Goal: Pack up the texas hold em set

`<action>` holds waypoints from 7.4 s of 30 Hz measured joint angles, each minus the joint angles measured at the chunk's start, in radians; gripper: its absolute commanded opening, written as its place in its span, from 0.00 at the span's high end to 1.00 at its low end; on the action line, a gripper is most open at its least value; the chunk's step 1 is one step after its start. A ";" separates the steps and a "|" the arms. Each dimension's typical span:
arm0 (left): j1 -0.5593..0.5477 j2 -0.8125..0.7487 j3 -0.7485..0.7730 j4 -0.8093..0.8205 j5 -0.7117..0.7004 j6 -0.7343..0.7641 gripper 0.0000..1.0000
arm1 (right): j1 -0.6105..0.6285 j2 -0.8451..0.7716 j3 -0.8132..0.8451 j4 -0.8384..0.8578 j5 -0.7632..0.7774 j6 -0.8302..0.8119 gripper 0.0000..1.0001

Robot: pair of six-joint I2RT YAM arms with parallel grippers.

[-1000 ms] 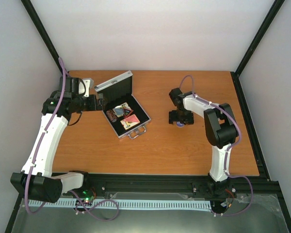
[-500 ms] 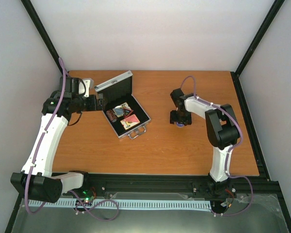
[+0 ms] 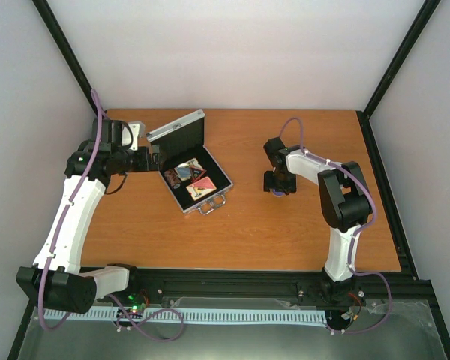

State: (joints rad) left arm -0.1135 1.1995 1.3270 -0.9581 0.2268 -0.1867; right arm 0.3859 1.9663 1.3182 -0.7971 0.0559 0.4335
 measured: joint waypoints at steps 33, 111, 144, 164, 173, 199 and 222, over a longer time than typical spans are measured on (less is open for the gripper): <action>0.000 -0.025 -0.012 0.000 -0.002 0.000 0.00 | -0.011 -0.018 -0.006 -0.054 0.002 0.000 0.58; 0.000 0.010 0.078 -0.002 -0.019 -0.011 0.00 | 0.391 0.354 0.829 -0.235 -0.173 0.101 0.00; 0.000 0.750 0.674 0.132 0.018 -0.045 0.00 | 0.056 0.103 0.523 -0.083 -0.537 -0.108 0.00; 0.000 0.656 0.407 0.256 0.298 -0.133 0.00 | -0.030 -0.038 0.220 -0.019 -0.723 -0.177 0.00; -0.002 0.577 0.317 0.277 0.351 -0.162 0.00 | -0.035 -0.069 0.150 0.004 -0.731 -0.179 0.00; -0.136 0.296 -0.145 0.373 0.515 -0.241 0.00 | 0.129 -0.195 -0.111 0.107 -0.949 -0.204 0.00; -0.135 0.427 -0.219 0.444 0.537 -0.250 0.00 | 0.274 0.014 0.053 0.222 -0.845 -0.146 0.00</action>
State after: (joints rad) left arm -0.2481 1.6264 1.1080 -0.5144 0.7643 -0.4370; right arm 0.6598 1.9800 1.3712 -0.5747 -0.7891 0.2878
